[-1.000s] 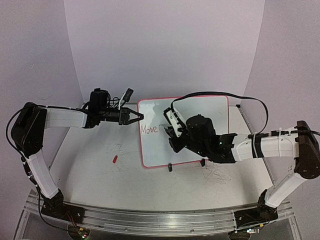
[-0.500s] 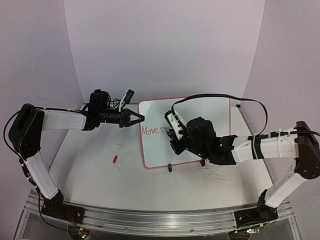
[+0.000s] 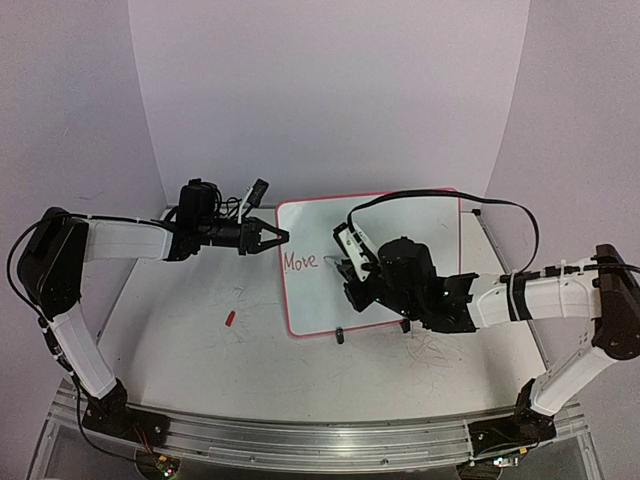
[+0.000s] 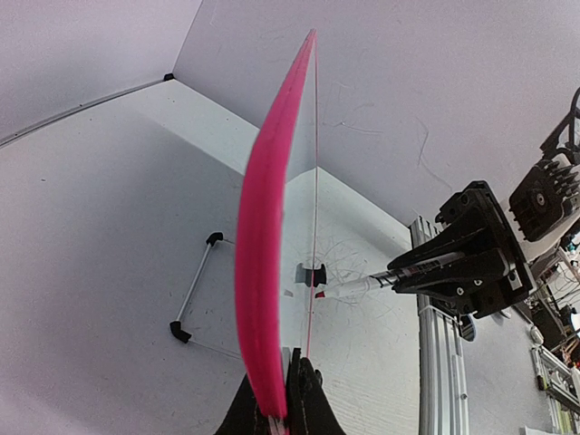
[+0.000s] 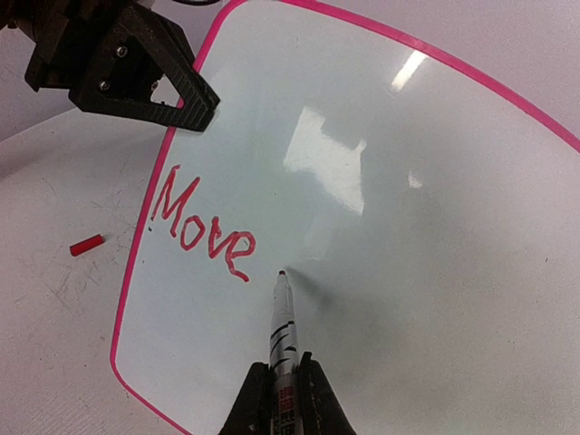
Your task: Write a sentence on the whiteboard
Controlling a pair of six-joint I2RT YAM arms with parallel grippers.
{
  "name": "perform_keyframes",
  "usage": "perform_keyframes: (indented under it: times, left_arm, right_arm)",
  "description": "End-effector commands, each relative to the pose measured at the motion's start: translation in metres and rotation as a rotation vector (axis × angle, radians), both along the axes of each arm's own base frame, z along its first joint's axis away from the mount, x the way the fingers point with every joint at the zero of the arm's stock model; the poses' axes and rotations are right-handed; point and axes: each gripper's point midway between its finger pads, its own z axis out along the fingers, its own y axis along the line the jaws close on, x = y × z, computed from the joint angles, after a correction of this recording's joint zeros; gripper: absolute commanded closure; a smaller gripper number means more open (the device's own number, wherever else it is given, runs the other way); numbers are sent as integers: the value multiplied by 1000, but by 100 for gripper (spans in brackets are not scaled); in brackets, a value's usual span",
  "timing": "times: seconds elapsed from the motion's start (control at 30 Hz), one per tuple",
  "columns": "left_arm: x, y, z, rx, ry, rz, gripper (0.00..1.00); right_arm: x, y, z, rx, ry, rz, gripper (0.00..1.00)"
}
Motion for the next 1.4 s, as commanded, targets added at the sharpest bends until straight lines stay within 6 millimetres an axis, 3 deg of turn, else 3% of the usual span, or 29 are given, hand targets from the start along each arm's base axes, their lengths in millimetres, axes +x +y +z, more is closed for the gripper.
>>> perform_keyframes:
  times: [0.0,1.37]
  left_arm:
    - [10,1,0,34,-116,46,100]
    - [6,2,7,25,-123,36,100]
  right_arm:
    - [6,3,25,74,-42,-14,100]
    - [14,9,20,61,-39,-41,100]
